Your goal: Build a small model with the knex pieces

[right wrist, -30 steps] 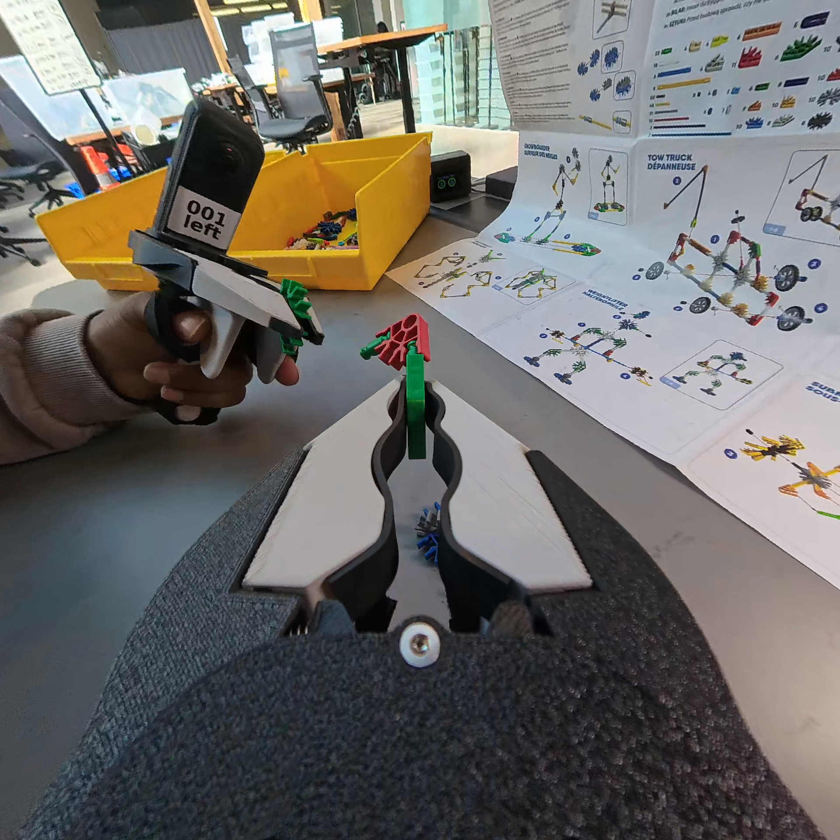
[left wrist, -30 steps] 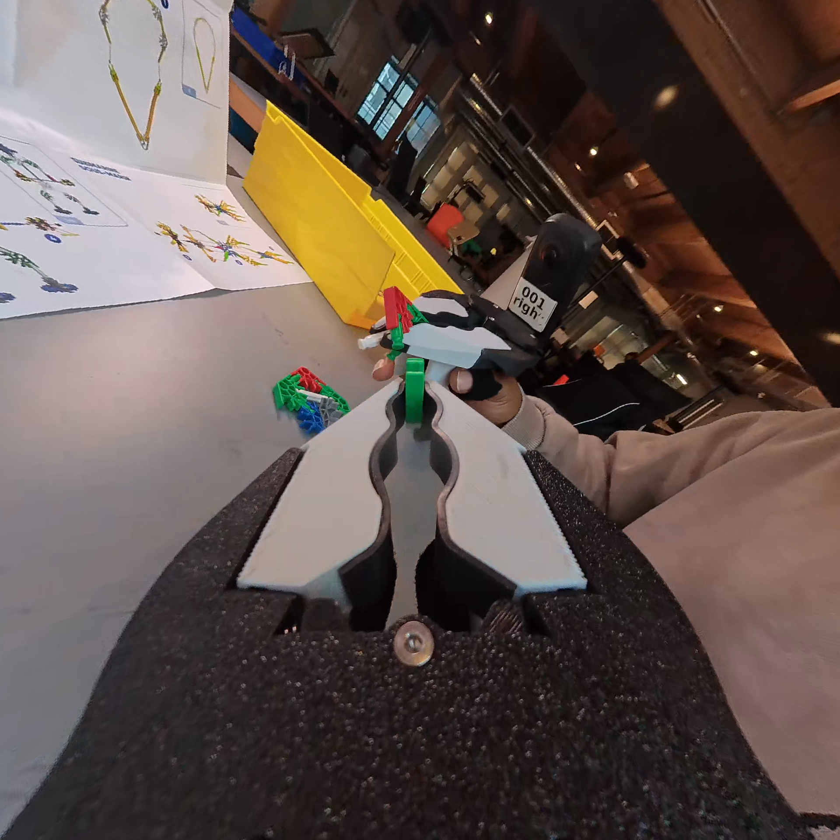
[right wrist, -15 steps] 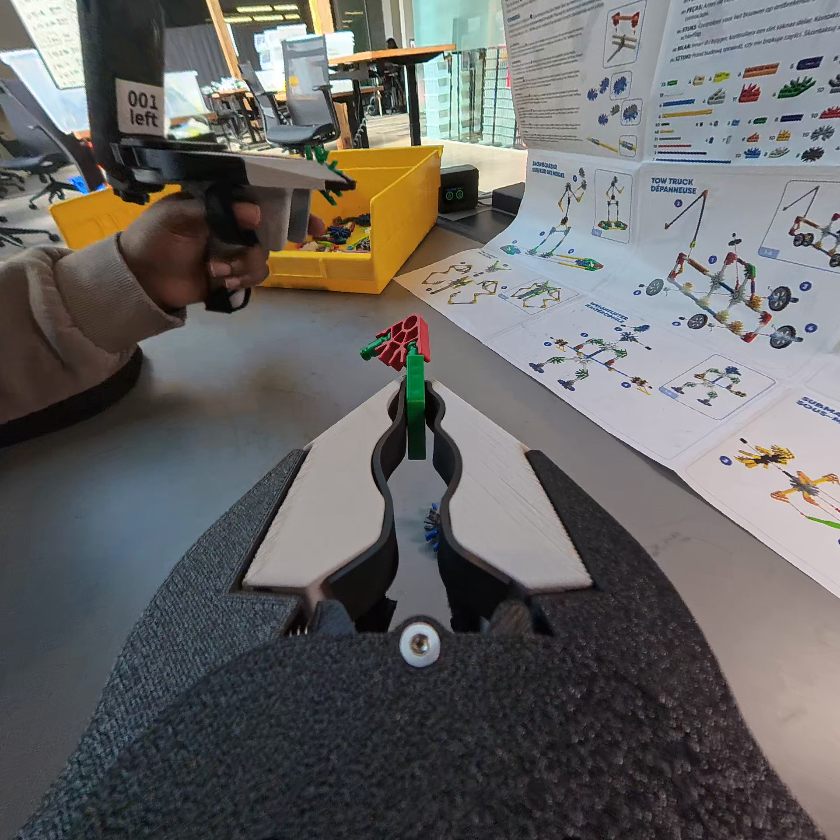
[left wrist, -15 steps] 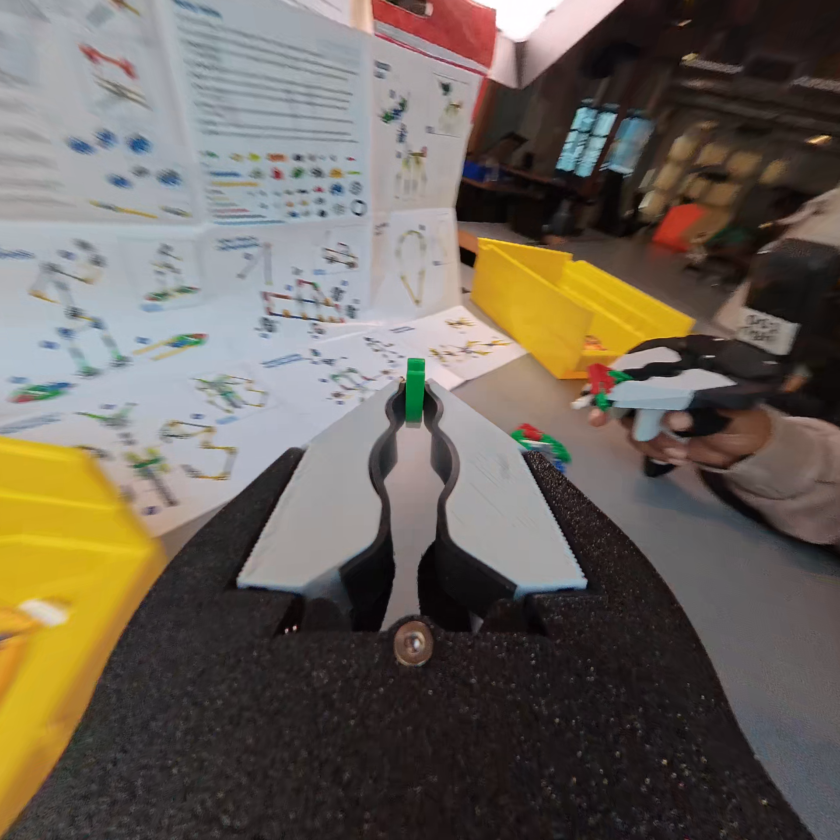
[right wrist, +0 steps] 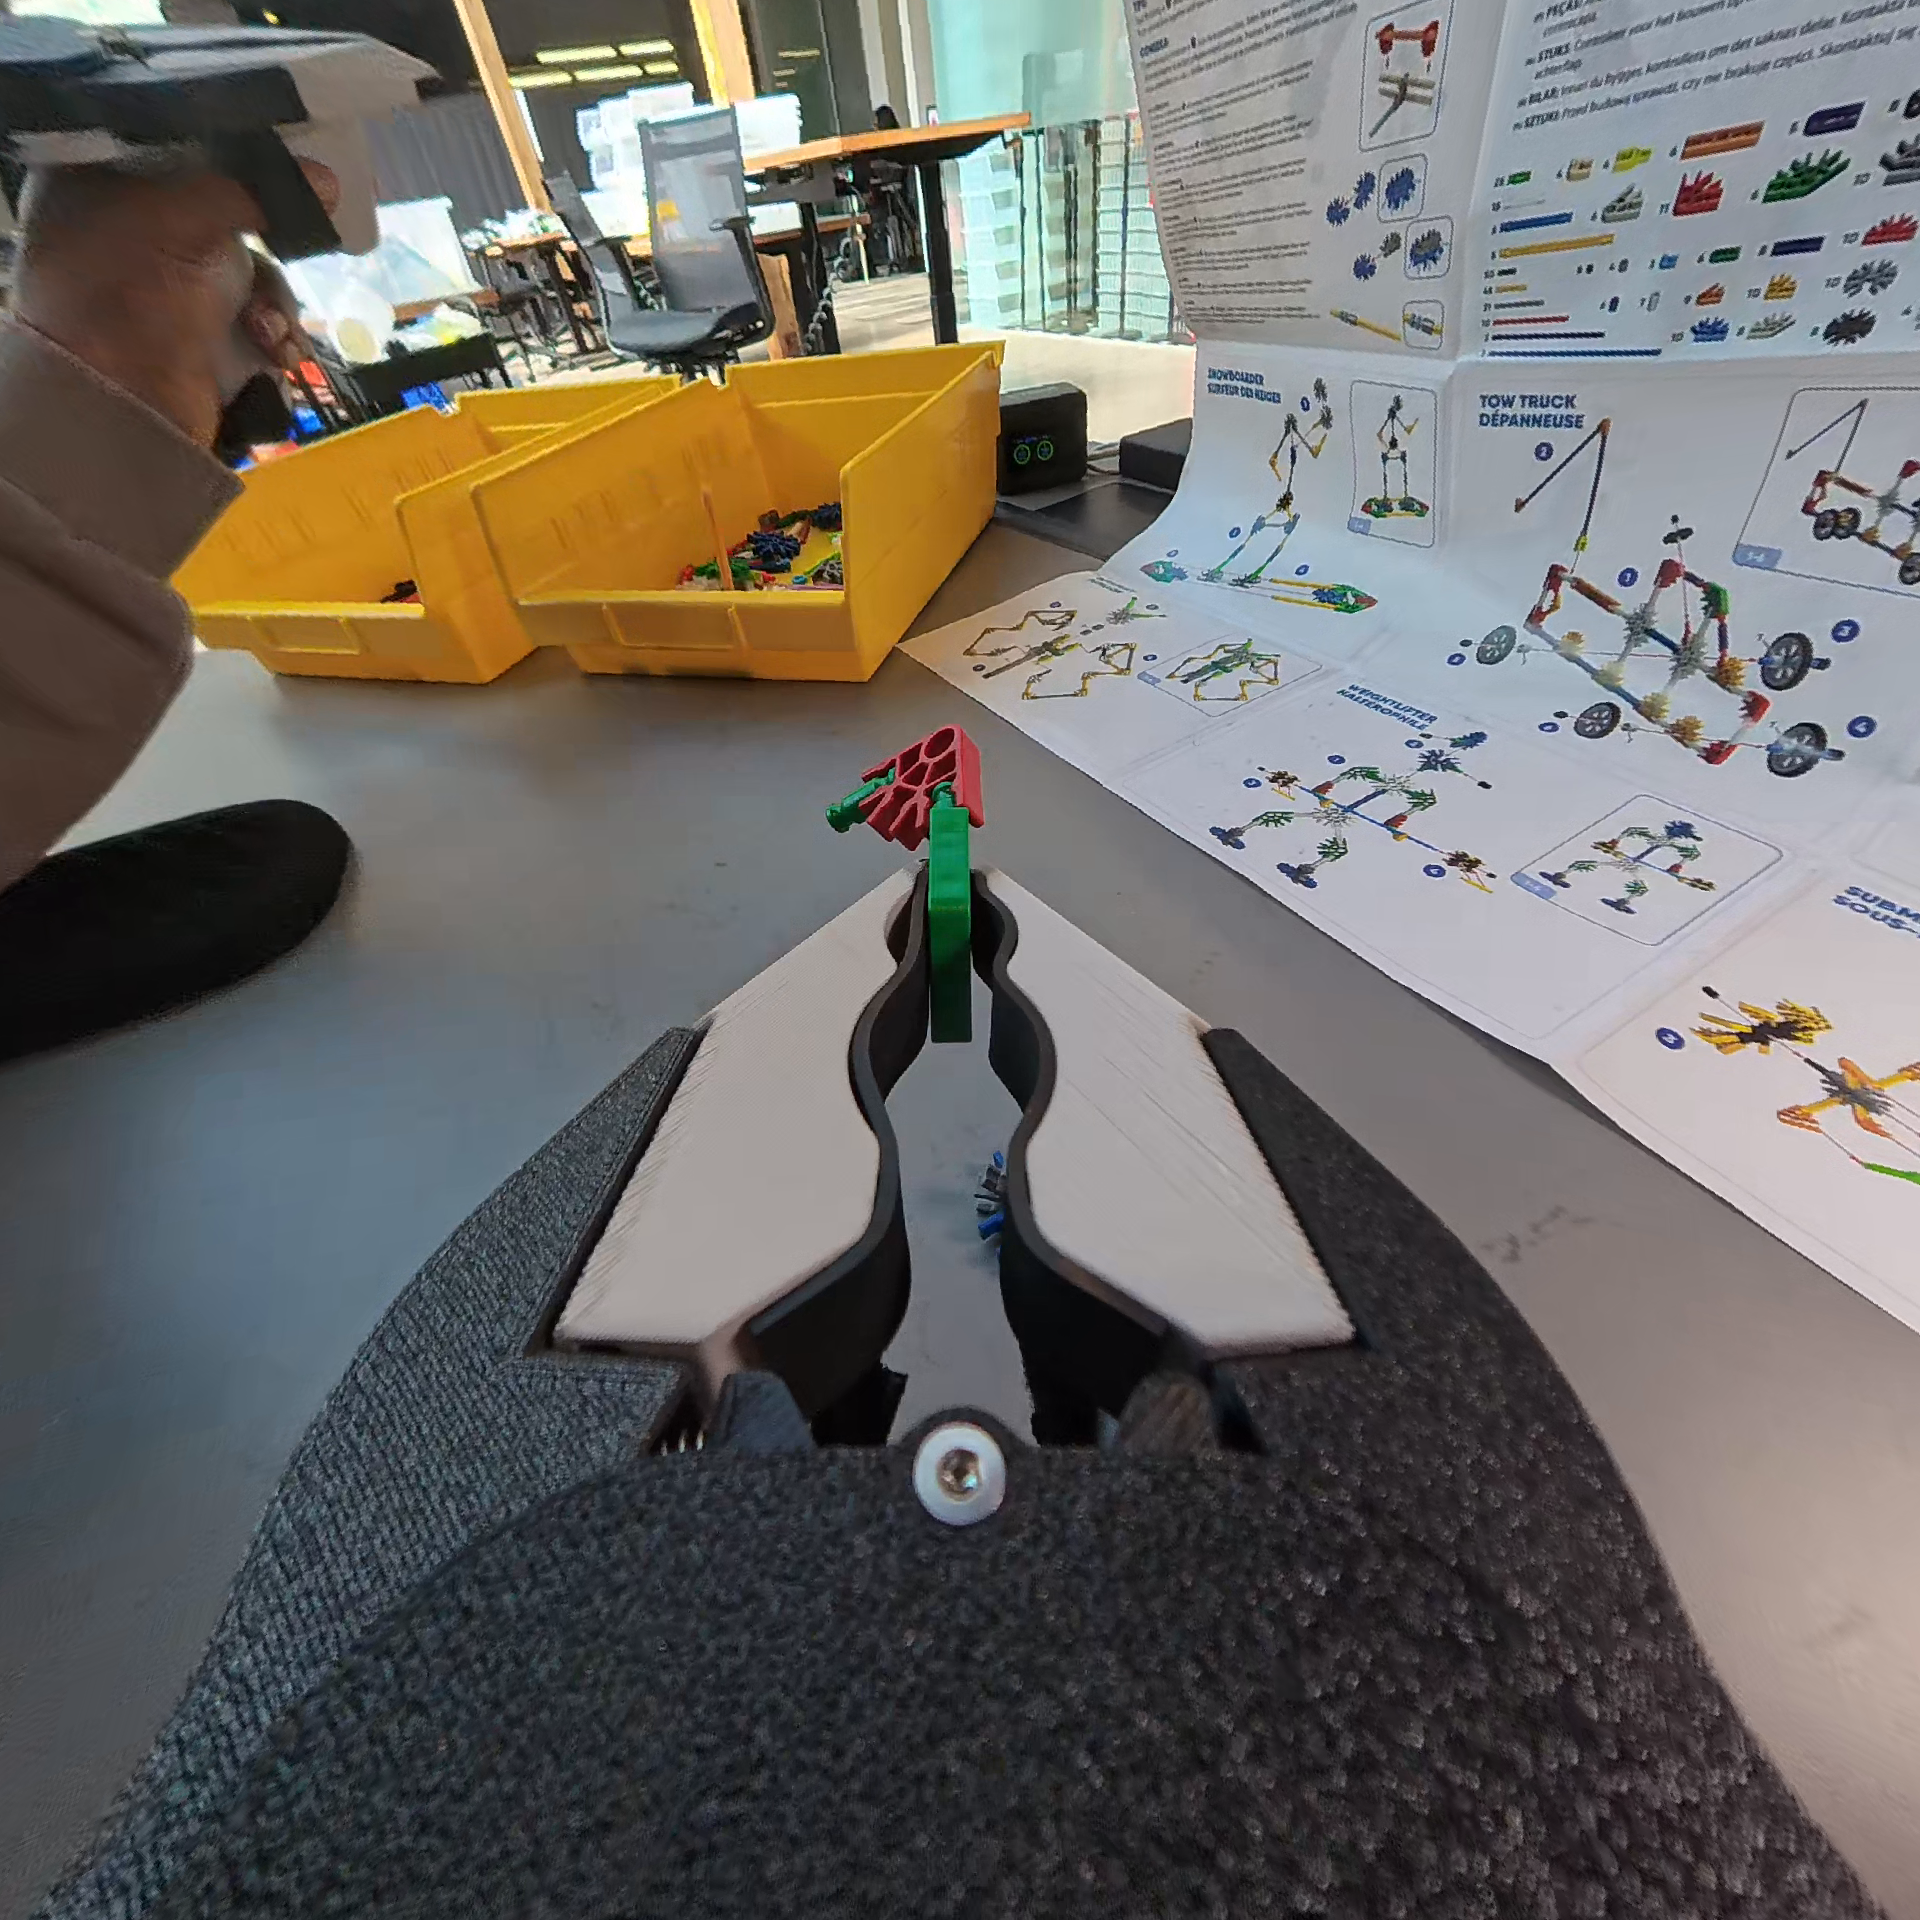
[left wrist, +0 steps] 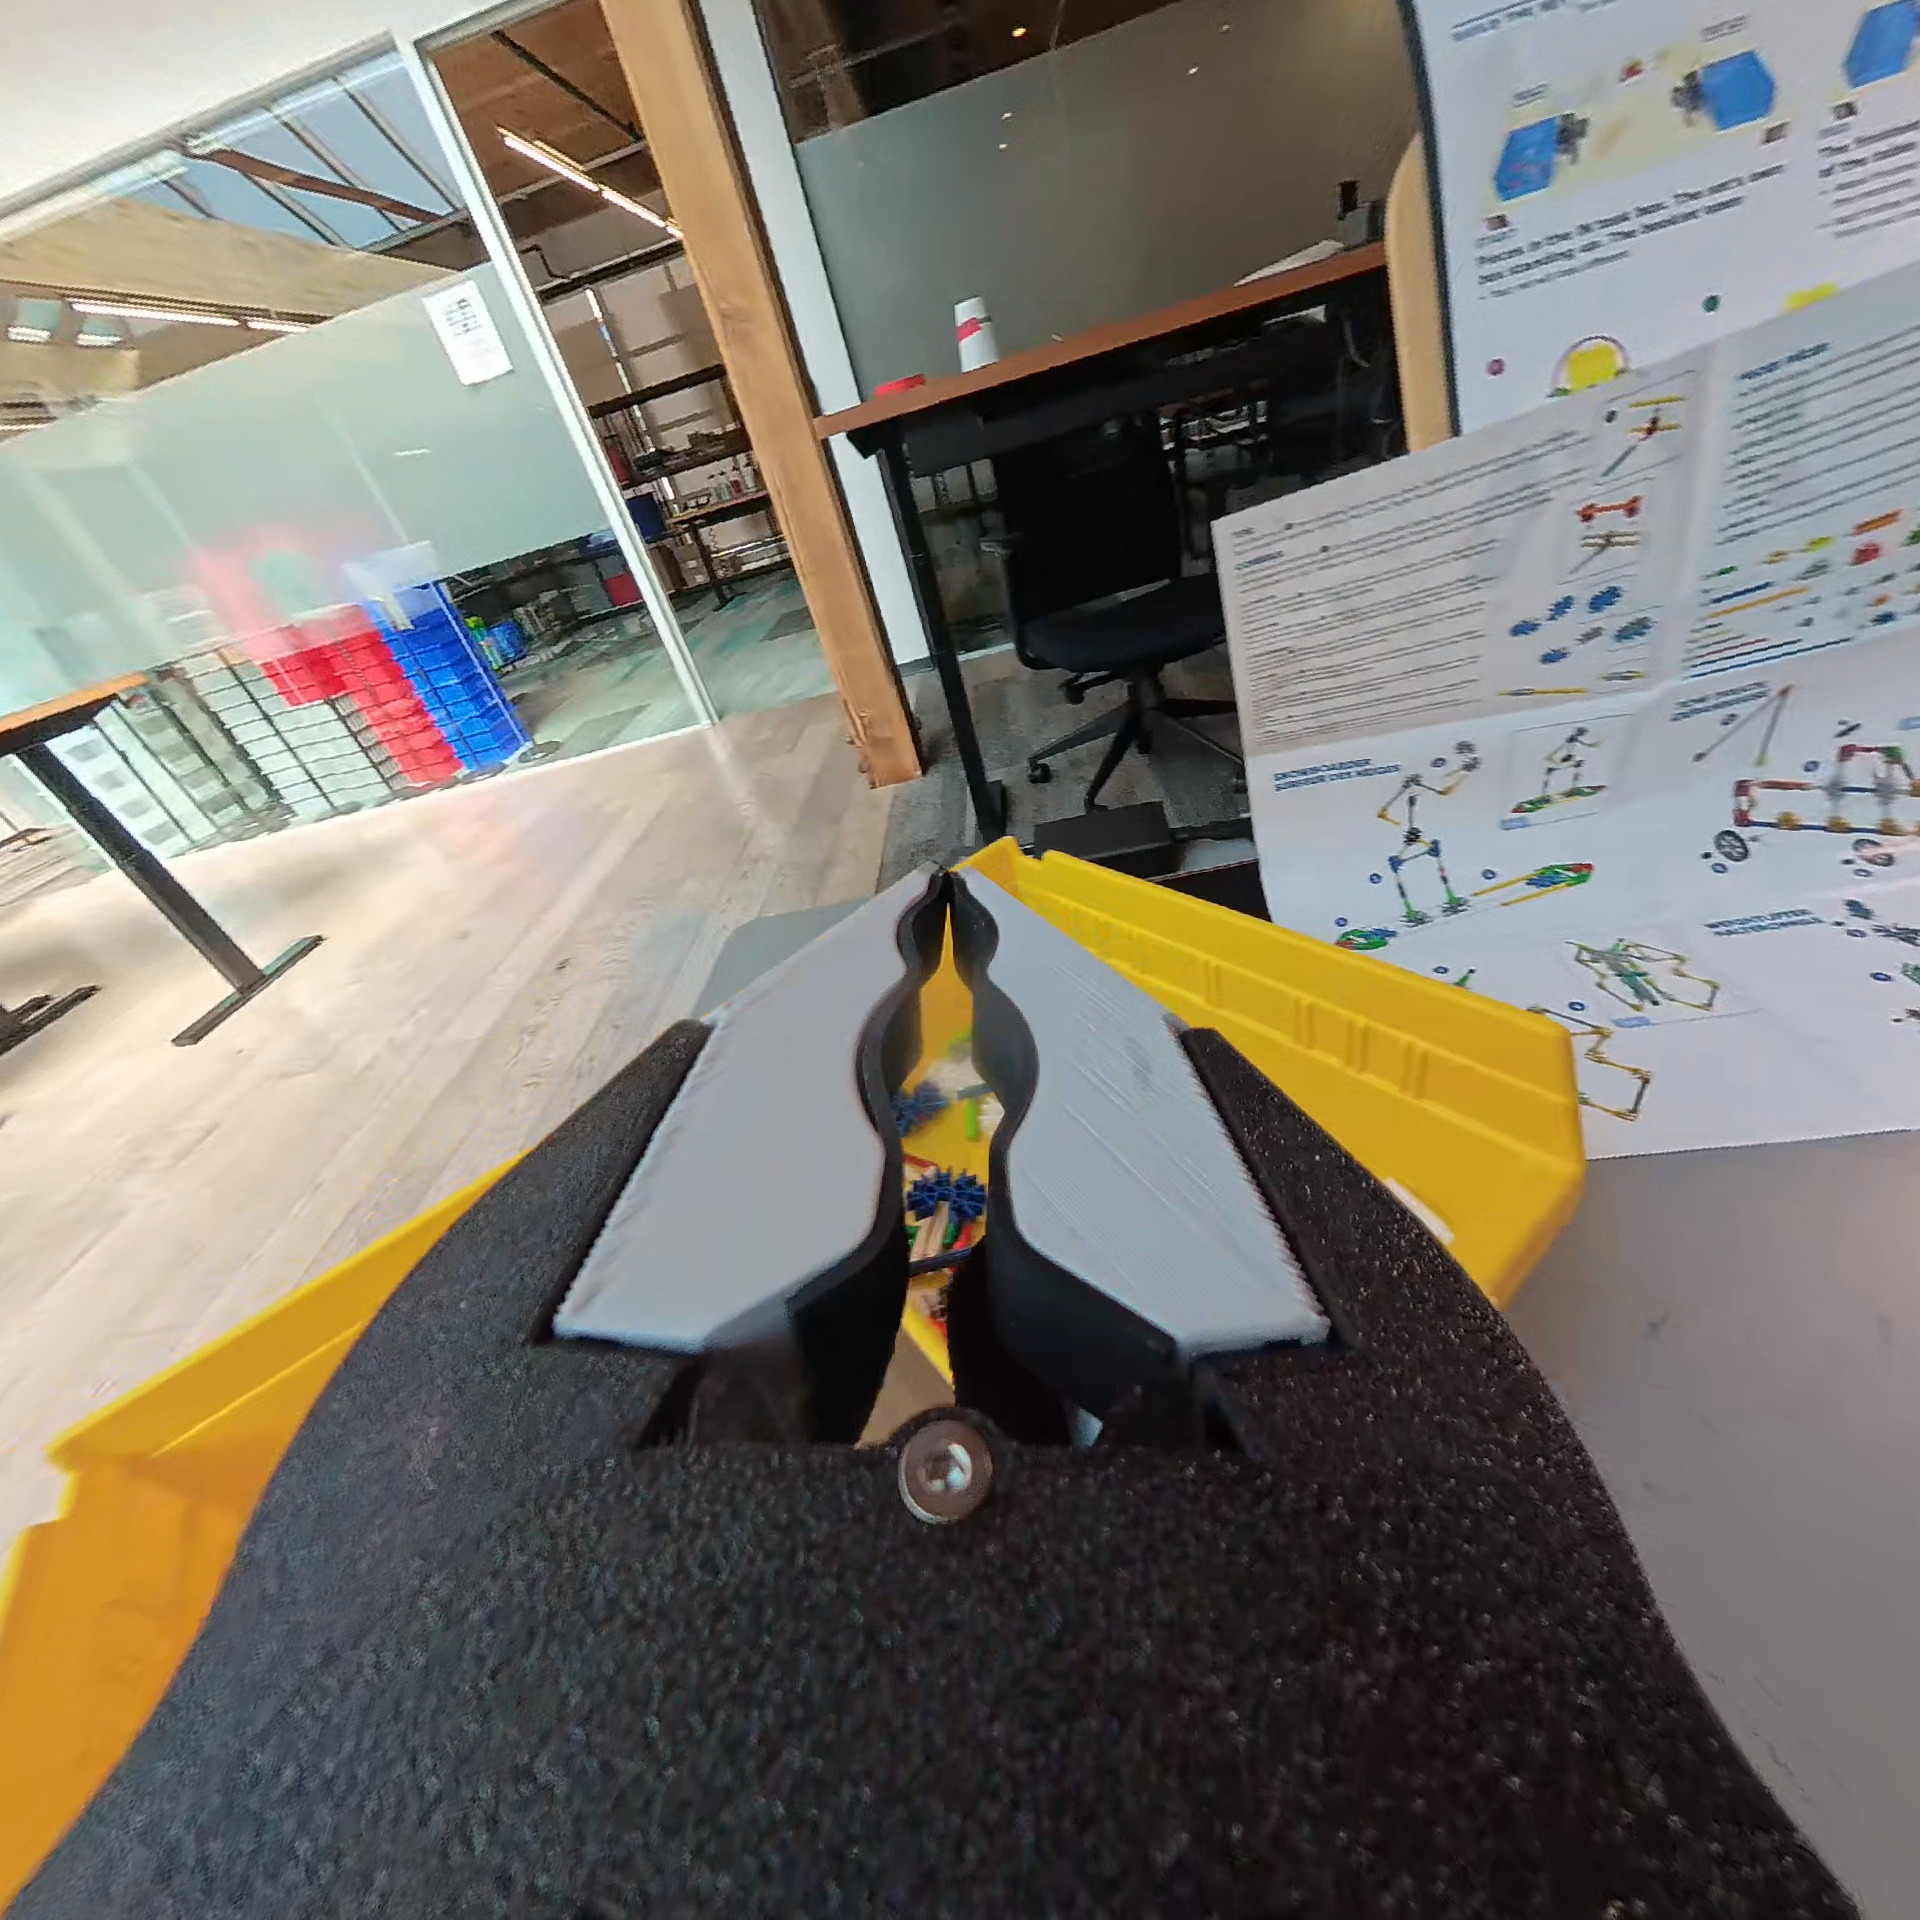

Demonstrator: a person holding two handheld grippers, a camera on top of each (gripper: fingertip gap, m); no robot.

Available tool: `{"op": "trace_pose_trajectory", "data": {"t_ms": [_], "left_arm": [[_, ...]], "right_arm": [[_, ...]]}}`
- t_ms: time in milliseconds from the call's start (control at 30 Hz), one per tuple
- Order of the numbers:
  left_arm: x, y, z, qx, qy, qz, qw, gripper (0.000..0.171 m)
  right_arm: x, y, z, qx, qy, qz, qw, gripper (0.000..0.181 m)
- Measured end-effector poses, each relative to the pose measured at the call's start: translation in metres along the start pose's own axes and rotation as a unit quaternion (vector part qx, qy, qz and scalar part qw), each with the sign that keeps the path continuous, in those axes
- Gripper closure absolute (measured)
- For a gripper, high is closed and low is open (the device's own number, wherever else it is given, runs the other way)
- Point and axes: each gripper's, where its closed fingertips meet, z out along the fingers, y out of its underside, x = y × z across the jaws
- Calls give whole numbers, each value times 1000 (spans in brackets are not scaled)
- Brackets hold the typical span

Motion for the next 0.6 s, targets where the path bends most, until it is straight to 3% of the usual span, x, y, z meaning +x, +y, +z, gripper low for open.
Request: {"op": "trace_pose_trajectory", "data": {"t_ms": [200, 267, 333, 400, 467, 600], "left_arm": [[-66, -5, -33, -27, -26, -5, 999, 171], [-57, 1, -36, -49, 17, -11, 999, 171], [-25, 17, -26, -110, 93, 16, 989, 168], [12, 46, -10, -209, 169, 72, 961, 156], [41, 79, 8, -303, 229, 128, 916, 151], [54, 152, 38, -483, 272, 227, 800, 149]], "right_arm": [[1, 0, 0, 2, -3, 14, 1000, 177], [1, 0, 0, 2, -4, 18, 1000, 177], [2, 0, 0, 1, -5, 24, 1000, 177], [3, 0, 1, 3, -9, 34, 999, 177], [3, -1, 0, 7, -13, 48, 999, 177], [5, -1, -2, 11, -14, 60, 998, 177]]}}
